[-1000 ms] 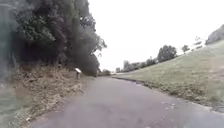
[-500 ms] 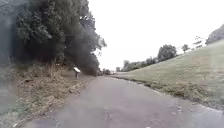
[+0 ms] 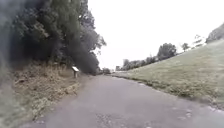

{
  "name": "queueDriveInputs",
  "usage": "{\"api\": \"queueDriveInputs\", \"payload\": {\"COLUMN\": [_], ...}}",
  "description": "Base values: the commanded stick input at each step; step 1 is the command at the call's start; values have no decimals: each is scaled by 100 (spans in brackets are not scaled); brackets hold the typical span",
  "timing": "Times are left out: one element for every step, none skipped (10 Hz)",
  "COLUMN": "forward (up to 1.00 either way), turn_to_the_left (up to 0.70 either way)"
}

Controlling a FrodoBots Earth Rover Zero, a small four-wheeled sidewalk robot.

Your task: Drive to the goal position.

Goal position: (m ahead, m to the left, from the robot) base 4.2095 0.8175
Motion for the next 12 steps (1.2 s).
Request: {"api": "queueDriveInputs", "payload": {"forward": [45,45,45,45,45,45,45,45,45,45,45,45], "turn_to_the_left": [0,0,0,0,0,0,0,0,0,0,0,0]}}
